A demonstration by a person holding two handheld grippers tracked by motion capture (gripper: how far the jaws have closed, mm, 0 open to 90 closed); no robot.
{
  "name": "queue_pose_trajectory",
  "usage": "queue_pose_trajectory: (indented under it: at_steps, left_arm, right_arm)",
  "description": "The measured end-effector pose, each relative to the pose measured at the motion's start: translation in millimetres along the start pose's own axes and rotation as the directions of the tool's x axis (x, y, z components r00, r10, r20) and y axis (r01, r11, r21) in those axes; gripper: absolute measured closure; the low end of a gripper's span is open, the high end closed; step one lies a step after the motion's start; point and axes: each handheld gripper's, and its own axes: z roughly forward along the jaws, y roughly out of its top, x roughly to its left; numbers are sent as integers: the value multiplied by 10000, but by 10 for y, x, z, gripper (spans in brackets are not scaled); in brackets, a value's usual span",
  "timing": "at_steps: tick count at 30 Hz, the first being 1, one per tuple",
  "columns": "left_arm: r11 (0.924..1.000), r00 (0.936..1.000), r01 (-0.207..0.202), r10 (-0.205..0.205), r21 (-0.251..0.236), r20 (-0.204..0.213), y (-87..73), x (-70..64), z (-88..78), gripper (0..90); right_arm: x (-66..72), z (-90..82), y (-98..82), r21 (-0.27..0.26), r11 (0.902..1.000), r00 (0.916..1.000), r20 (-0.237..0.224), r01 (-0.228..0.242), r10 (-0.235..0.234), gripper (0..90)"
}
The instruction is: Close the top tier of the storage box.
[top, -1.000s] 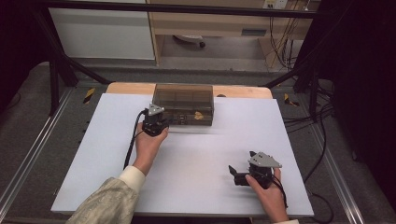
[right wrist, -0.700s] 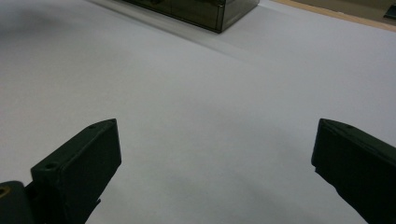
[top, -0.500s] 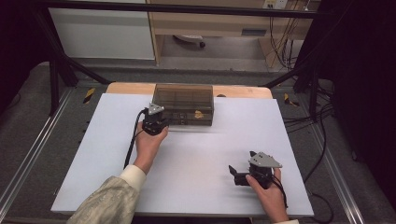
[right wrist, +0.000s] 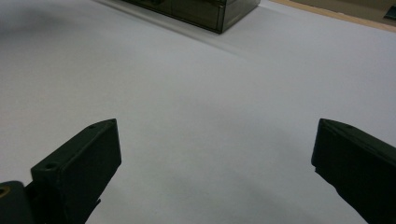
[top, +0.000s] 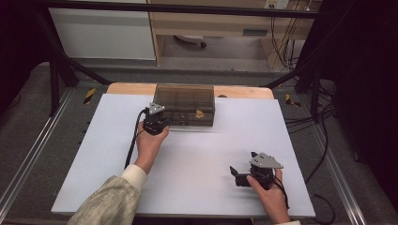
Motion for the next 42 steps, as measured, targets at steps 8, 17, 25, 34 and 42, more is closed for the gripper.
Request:
queue_pose_trajectory:
  at_steps: [8,17,25,34,42]
  left_arm:
    - [9999,10000,-47,47,105,32,12,1,26,900]
    - [9999,10000,-25,25,122,-5,13,12,42,900]
    - [10000,10000,-22,22,80,-63,6,14,63,900]
    - [10000,10000,10,-9,76,-81,2,15,94,900]
    - [10000,10000,-40,41,66,-56,20,8,112,900]
  right_arm:
    - [-1,1,-2,29,10000,10000,13,33,-33,21]
    - [1,2,-1,22,10000,10000,4,34,-34,22]
    - [0,3,-1,31,10000,10000,-7,-1,1,21]
    - [-1,5,-3,46,10000,10000,11,-10,10,21]
    - [-1,6,-3,45,10000,10000,-1,-14,14,21]
